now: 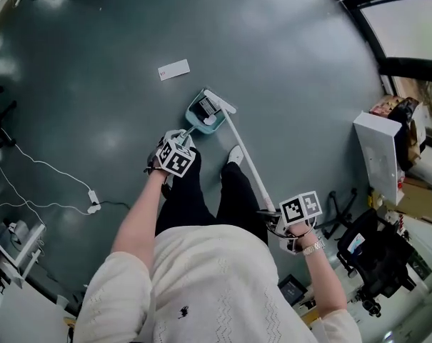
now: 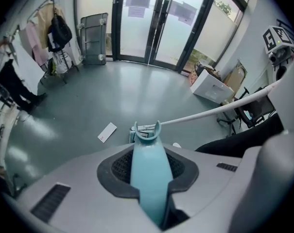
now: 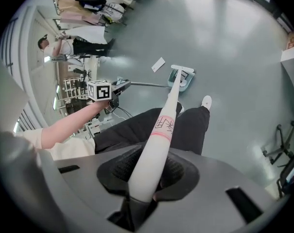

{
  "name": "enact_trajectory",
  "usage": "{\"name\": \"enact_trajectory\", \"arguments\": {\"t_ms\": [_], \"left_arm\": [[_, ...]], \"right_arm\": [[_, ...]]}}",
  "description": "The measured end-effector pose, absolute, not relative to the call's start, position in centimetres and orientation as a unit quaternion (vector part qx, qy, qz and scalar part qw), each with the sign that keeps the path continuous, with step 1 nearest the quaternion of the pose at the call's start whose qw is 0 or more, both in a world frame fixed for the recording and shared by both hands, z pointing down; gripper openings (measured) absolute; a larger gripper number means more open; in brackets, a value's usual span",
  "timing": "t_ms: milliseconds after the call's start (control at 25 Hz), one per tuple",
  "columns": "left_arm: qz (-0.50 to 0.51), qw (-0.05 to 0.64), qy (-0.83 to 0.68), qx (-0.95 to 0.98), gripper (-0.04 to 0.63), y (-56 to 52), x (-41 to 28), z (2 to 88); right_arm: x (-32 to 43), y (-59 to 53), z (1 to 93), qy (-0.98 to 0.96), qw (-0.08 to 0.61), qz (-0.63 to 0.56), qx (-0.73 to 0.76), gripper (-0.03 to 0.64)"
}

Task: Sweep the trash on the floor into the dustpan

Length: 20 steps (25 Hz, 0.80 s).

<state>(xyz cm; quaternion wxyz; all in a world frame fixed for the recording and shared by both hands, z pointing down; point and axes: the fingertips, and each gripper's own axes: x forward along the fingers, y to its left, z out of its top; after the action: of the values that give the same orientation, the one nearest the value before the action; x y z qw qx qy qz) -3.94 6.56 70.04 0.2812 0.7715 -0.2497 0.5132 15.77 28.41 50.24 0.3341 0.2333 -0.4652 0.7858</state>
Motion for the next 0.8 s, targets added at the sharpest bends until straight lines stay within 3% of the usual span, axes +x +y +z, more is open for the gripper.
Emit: {"name": "enact_trajectory", "arguments": {"t_ms": [240, 480, 800], "left_arm": [[0.481, 0.312, -0.328, 0.750, 0.094, 6.7, -11.6, 68.6], [0.455, 0.359, -0.411, 0.703, 0.094, 7.5, -16.7, 67.5], [0.403, 0.442, -0.500, 0.627, 0.095, 5.9, -15.7, 68.3]], "right_arm": [[13.0, 23.5, 49.5, -0.508, 0.355, 0.750, 0.231, 0.085], [12.8, 14.0, 50.3, -0.549, 0.424, 0.689, 0.211, 0.085], [14.7, -4.2, 53.9, -0.583, 0.502, 0.622, 0.149, 0.084]]}}
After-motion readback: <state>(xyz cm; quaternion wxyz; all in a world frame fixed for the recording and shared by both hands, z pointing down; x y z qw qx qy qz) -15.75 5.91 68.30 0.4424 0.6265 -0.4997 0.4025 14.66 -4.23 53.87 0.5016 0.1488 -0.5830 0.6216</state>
